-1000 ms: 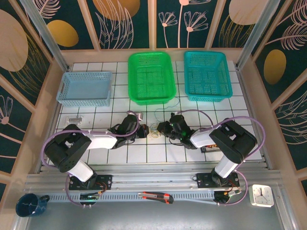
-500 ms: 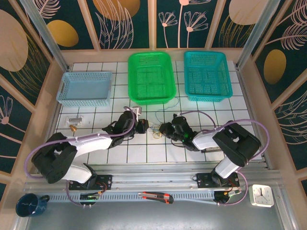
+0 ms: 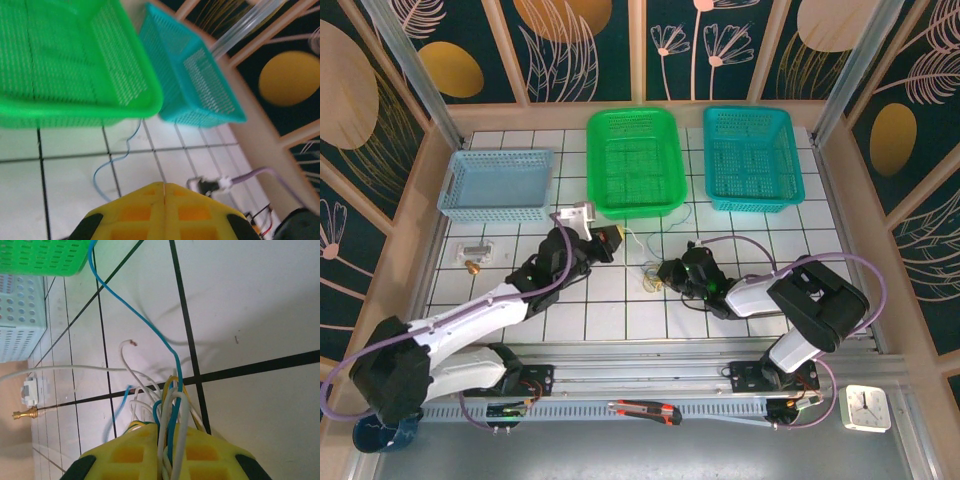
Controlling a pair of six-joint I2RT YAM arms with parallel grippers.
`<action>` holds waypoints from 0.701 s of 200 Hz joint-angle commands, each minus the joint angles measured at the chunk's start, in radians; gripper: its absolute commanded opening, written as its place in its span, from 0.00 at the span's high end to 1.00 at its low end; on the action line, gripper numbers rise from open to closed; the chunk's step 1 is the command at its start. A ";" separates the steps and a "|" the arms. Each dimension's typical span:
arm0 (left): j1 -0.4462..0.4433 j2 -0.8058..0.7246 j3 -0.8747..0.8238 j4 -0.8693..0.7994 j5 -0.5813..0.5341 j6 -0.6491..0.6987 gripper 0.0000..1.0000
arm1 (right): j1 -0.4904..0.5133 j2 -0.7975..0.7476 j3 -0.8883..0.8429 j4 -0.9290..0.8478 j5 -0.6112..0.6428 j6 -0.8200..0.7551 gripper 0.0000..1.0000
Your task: Untangle the cables
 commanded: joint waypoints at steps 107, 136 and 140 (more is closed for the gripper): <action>-0.002 -0.036 0.012 0.134 0.035 0.007 1.00 | 0.012 -0.147 0.046 -0.198 0.014 -0.092 0.63; -0.003 -0.034 0.021 0.134 0.046 0.000 1.00 | 0.023 -0.254 0.084 -0.312 0.043 -0.150 0.55; -0.002 -0.034 0.021 0.134 0.048 -0.001 1.00 | 0.023 -0.270 0.089 -0.327 0.049 -0.158 0.55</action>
